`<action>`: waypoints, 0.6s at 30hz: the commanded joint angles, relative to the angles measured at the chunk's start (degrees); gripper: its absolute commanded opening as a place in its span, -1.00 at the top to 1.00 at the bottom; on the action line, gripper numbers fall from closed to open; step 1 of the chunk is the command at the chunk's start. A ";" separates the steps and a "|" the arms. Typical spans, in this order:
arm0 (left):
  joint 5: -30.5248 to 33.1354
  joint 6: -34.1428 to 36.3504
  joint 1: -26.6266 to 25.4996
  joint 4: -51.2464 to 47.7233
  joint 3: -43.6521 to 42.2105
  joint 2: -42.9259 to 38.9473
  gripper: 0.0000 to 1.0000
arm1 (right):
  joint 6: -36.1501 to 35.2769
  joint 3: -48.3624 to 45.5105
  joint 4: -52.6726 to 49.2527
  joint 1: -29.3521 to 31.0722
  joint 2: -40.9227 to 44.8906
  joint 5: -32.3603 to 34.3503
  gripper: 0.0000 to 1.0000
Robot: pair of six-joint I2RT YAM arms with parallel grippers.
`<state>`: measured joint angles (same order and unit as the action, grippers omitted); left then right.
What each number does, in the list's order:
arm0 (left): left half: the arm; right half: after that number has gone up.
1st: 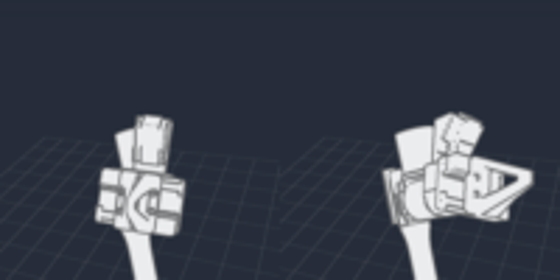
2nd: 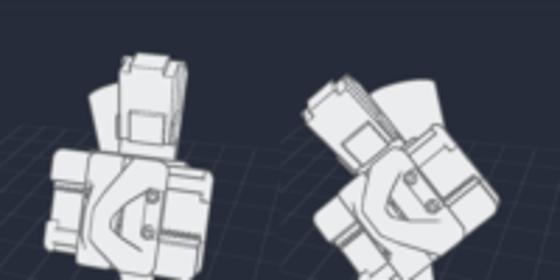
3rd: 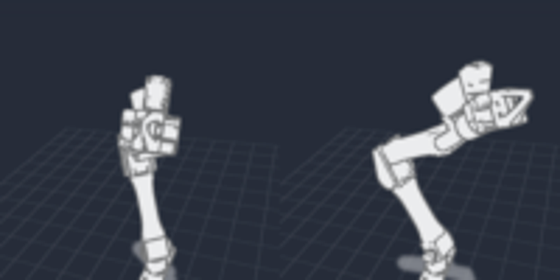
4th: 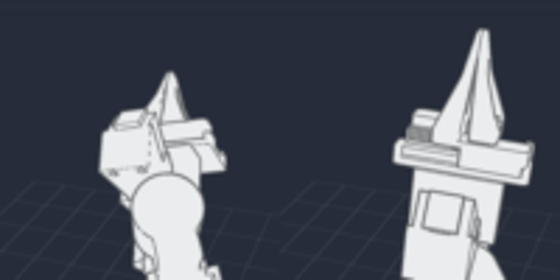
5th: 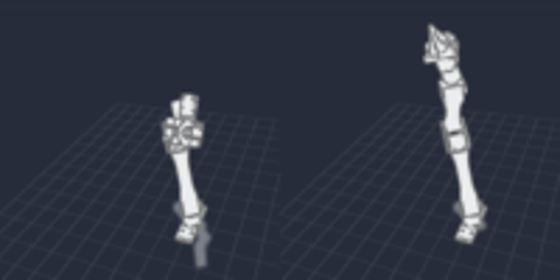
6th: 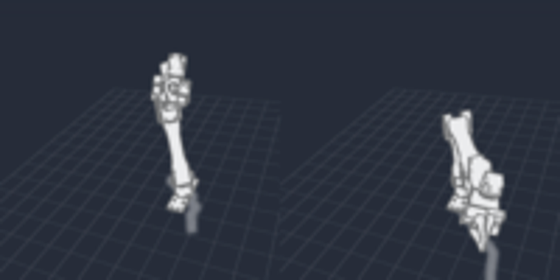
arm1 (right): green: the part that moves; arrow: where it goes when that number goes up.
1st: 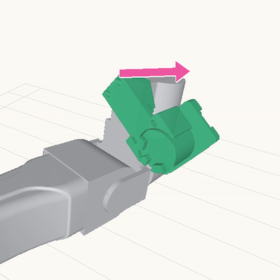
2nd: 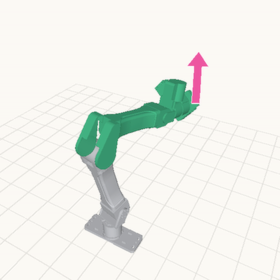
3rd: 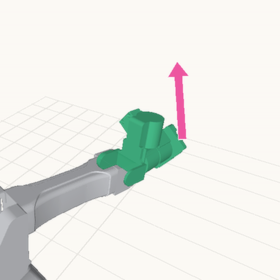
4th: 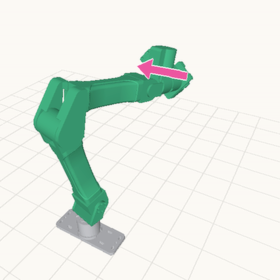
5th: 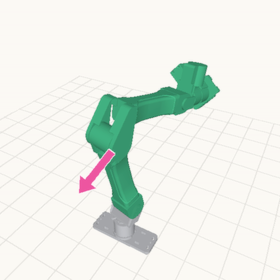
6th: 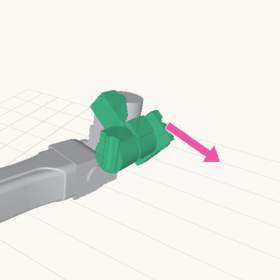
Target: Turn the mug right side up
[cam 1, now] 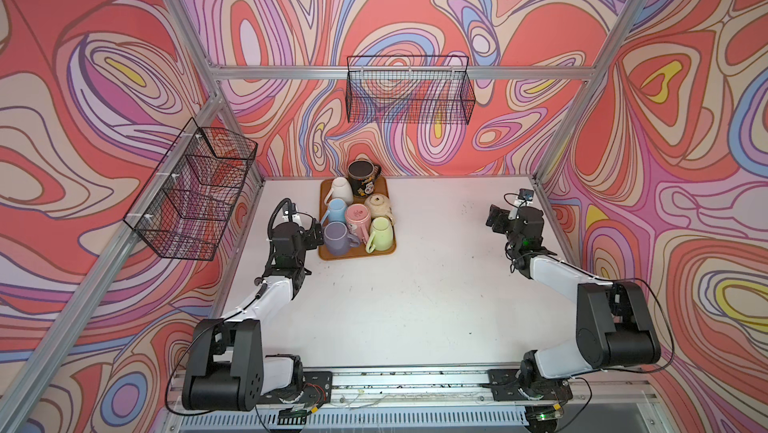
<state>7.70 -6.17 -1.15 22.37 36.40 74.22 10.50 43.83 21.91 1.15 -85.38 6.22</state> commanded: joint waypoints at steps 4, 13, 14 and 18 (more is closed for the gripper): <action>0.09 -6.53 1.52 -21.45 9.34 1.69 -0.77 | 12.97 4.82 -15.03 0.10 -1.42 -18.26 -0.81; -15.95 -9.74 8.20 -42.50 25.38 19.13 -0.19 | 21.74 10.88 -12.78 10.40 -11.27 -27.50 -0.52; -18.07 -9.56 8.56 -44.16 26.88 21.20 -0.11 | 22.91 11.56 -11.96 11.66 -12.85 -28.06 -0.46; -20.99 -10.29 8.79 -45.16 28.42 25.63 0.01 | 26.69 14.03 -8.00 16.13 -19.87 -30.00 -0.30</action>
<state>-8.03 -15.14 7.55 -15.70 63.64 98.30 32.99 56.29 11.53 15.29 -101.60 -20.84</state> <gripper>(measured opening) 0.510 0.655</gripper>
